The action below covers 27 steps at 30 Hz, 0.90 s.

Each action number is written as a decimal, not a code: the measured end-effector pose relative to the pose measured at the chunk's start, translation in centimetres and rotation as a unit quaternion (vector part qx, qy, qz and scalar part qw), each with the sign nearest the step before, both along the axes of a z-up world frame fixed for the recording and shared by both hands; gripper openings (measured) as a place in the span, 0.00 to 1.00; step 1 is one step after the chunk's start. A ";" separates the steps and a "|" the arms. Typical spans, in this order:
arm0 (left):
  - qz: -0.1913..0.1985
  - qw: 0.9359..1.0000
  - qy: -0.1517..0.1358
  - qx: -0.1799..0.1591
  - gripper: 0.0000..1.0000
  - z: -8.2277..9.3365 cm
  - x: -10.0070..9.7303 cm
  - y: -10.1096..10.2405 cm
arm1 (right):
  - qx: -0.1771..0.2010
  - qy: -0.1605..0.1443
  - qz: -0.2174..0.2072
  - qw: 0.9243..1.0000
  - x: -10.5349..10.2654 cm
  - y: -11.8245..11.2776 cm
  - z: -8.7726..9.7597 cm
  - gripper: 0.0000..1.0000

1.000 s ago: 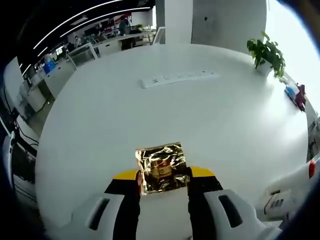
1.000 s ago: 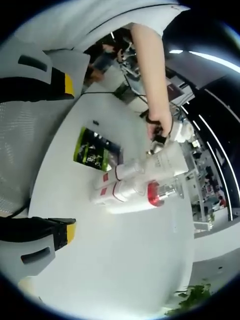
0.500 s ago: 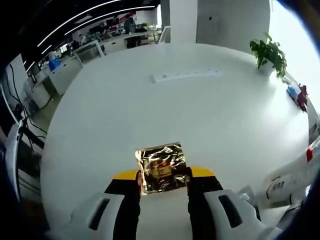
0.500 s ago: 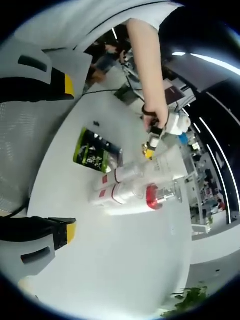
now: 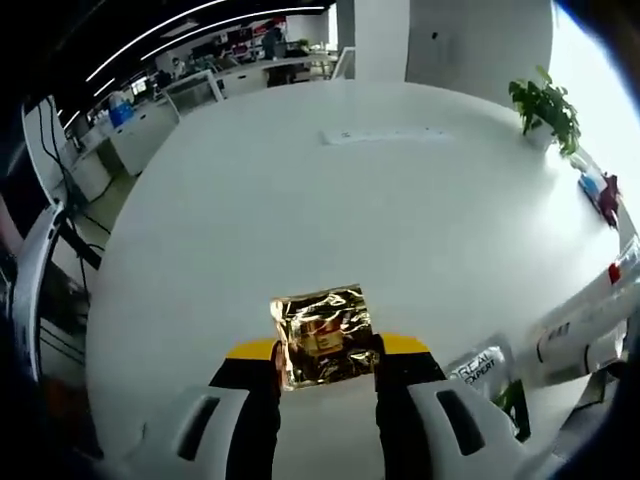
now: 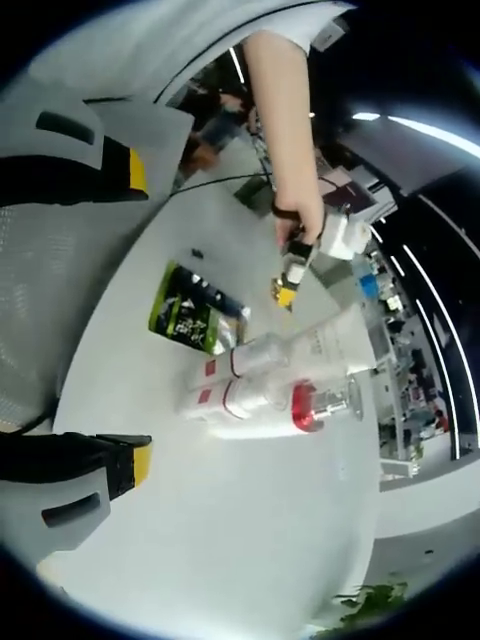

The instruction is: Arrange the skincare products in the storage area until every visible bottle or jar stands upright without overlapping.

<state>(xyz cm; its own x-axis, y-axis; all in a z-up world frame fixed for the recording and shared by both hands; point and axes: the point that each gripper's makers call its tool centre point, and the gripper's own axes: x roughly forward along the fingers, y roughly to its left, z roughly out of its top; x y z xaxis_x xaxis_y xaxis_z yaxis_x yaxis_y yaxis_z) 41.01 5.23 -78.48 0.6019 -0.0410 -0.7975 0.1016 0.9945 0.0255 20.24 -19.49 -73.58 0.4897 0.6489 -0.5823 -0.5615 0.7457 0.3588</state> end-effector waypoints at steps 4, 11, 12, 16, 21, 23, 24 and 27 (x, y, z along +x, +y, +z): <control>0.005 1.000 0.002 0.002 0.33 0.0 -1.3 0.2 | -0.002 -0.002 0.003 1.000 -0.1 0.0 0.0 0.95; 0.007 1.000 0.007 0.003 0.32 -0.3 -3.6 -0.1 | -0.005 -0.006 0.007 1.000 -0.2 0.0 0.0 0.95; 0.008 1.000 0.008 0.001 0.32 -0.4 -3.9 -0.2 | -0.006 -0.006 0.009 1.000 -0.3 0.1 0.0 0.95; 0.010 1.000 0.016 -0.002 0.32 -1.1 -5.1 -0.6 | -0.006 -0.007 0.013 1.000 -0.3 0.2 0.0 0.94; 0.011 1.000 0.027 -0.005 0.32 -1.9 -6.6 -1.2 | -0.007 -0.008 0.017 1.000 -0.3 0.1 0.0 0.94; 0.012 0.999 0.032 -0.007 0.32 -2.2 -7.1 -1.4 | -0.008 -0.009 0.018 1.000 -0.3 0.1 0.0 0.94; 0.014 0.999 0.034 -0.009 0.32 -2.4 -7.2 -1.5 | -0.008 -0.009 0.019 1.000 -0.3 0.1 -0.1 0.94; 0.018 0.999 0.037 -0.011 0.32 -2.6 -7.6 -1.8 | -0.009 -0.009 0.019 1.000 -0.3 0.1 0.0 0.94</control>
